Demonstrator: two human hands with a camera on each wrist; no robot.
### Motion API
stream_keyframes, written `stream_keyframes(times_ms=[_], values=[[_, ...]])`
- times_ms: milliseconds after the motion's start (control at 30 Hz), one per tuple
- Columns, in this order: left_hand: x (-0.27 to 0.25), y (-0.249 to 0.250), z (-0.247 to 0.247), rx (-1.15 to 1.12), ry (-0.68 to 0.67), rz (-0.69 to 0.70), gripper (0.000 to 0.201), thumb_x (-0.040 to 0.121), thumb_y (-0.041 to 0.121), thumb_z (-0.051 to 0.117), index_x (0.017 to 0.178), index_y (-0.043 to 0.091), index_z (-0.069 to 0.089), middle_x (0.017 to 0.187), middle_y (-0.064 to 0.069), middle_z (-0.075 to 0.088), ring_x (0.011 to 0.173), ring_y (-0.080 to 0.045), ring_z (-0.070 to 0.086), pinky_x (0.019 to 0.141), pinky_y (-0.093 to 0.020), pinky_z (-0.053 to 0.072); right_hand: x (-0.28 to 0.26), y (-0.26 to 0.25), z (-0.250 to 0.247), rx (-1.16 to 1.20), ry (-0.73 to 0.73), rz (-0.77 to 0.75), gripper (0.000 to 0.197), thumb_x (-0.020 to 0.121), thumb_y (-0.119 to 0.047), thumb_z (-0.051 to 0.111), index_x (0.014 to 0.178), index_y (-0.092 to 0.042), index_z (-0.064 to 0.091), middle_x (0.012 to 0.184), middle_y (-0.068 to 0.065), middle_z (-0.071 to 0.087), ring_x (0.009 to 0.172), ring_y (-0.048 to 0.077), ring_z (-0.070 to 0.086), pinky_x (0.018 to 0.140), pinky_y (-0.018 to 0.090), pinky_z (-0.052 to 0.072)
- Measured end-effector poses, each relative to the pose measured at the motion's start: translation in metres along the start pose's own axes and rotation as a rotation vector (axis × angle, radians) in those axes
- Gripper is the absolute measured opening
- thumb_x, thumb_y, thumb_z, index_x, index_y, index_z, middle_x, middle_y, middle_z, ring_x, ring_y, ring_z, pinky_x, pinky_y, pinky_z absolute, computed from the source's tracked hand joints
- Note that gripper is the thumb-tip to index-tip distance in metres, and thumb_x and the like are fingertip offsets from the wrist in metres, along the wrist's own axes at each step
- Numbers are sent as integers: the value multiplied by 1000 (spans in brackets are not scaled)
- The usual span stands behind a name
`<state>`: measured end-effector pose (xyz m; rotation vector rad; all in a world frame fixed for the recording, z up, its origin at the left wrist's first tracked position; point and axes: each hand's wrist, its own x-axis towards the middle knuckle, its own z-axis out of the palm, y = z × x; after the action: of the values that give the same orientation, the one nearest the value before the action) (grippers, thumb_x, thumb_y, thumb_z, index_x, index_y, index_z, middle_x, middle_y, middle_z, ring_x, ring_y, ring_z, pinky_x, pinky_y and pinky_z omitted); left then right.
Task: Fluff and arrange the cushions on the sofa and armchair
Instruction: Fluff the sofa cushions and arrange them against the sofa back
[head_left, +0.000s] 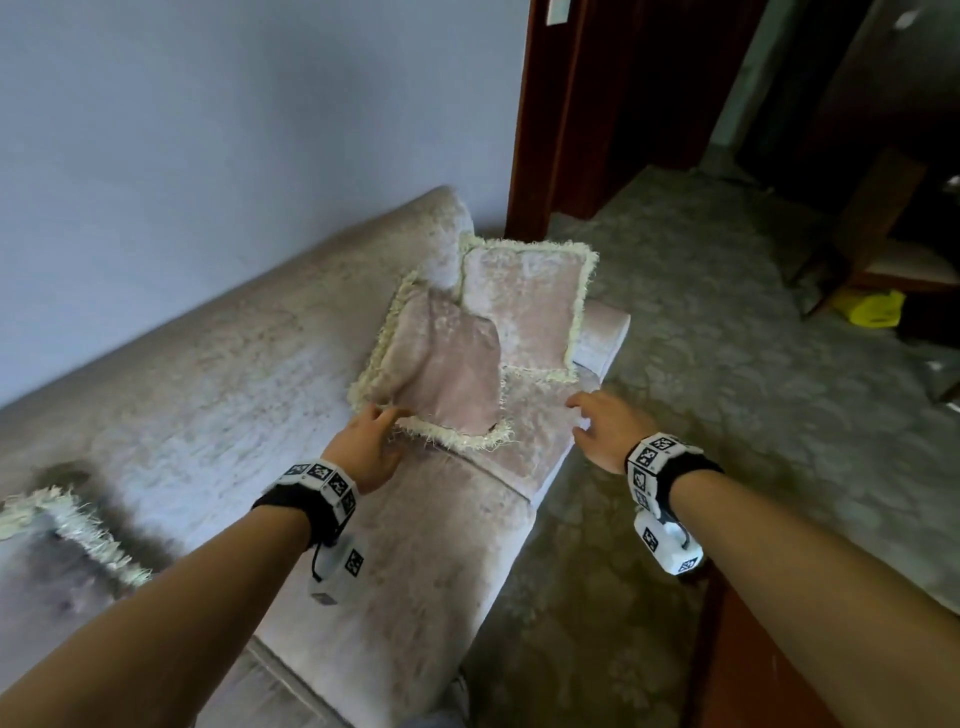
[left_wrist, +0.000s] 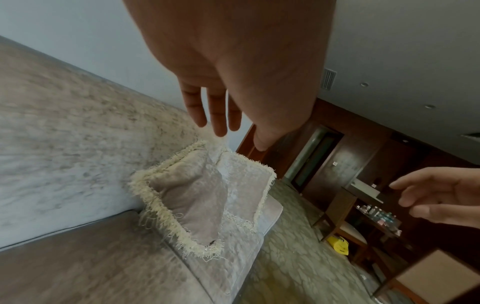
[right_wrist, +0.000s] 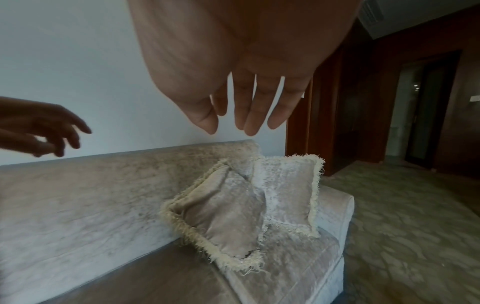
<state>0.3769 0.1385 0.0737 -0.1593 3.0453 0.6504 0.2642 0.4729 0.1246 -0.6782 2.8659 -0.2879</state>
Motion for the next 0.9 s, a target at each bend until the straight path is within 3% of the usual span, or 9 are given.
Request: stream_keyframes(times_ms=[200, 300, 500, 667, 767, 900], values=[[129, 53, 34, -67, -118, 81, 51, 90, 32, 56, 138, 24, 41, 123, -12, 47, 106, -33, 56, 90, -39, 47, 43, 69, -16, 58, 21, 105, 39, 94, -32, 53, 132, -30, 46, 129, -3, 53, 110, 22, 57, 92, 43, 50], [183, 91, 53, -113, -179, 143, 53, 89, 31, 56, 139, 23, 40, 126, -17, 45, 111, -37, 55, 91, -44, 49, 59, 108, -27, 84, 36, 185, 39, 94, -33, 53, 132, -30, 46, 127, -5, 55, 109, 21, 59, 91, 41, 51], [275, 140, 85, -114, -197, 131, 55, 92, 24, 57, 143, 18, 36, 132, -17, 41, 111, -37, 54, 89, -41, 47, 110, 193, -25, 110, 0, 255, 42, 92, -35, 54, 133, -30, 47, 132, -2, 54, 108, 20, 60, 91, 39, 51], [334, 138, 103, -69, -163, 43, 54, 91, 26, 57, 140, 14, 39, 122, -18, 45, 102, -40, 56, 85, -41, 48, 190, 256, -12, 209, -106, 208, 42, 94, -28, 56, 135, -27, 46, 132, 0, 52, 112, 22, 58, 92, 41, 51], [351, 130, 107, -65, -151, -47, 51, 90, 27, 58, 137, 17, 43, 120, -15, 47, 97, -36, 58, 81, -40, 50, 241, 278, -3, 255, -174, 164, 41, 95, -24, 55, 135, -26, 46, 135, 2, 50, 107, 21, 60, 91, 41, 53], [355, 112, 110, -133, -135, -224, 51, 88, 25, 60, 136, 24, 43, 118, -9, 49, 94, -26, 59, 84, -38, 51, 306, 279, 12, 271, -272, 79, 37, 97, -20, 52, 133, -24, 46, 139, 3, 48, 113, 25, 58, 94, 36, 49]])
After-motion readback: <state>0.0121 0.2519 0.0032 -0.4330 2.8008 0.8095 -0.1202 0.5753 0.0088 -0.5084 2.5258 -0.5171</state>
